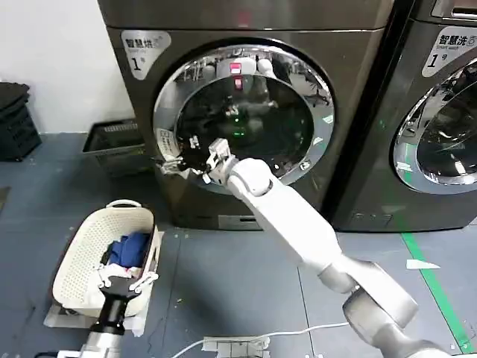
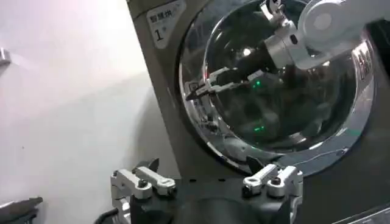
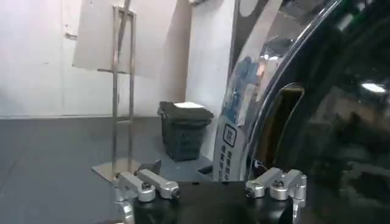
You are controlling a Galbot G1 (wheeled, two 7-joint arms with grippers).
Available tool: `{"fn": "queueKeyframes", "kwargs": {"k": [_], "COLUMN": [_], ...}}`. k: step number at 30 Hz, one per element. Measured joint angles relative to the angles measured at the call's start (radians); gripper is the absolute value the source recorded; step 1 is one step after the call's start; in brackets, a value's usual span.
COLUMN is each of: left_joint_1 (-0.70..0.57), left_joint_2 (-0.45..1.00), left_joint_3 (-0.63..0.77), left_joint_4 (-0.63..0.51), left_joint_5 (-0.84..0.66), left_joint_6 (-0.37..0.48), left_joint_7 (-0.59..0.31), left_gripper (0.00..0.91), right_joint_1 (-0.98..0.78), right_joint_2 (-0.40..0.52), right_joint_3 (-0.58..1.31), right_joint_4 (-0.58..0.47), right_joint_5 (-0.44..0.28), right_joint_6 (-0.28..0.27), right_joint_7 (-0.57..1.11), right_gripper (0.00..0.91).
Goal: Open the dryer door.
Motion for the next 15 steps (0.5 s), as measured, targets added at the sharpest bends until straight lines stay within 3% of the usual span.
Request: {"fn": "queueKeyframes", "kwargs": {"k": [15], "left_joint_1": [-0.001], "left_joint_2": [0.0], "left_joint_3": [0.002], "left_joint_4": [0.005], "left_joint_5": [0.0], "left_joint_6": [-0.002], "left_joint_7": [0.0], "left_gripper": [0.907], "right_joint_1": [0.018], "right_joint_2": [0.019], "right_joint_3": [-0.011], "right_joint_4": [-0.056], "right_joint_5": [-0.002], "right_joint_6": [0.024], "right_joint_7": [-0.048], "right_gripper": [0.907]}}
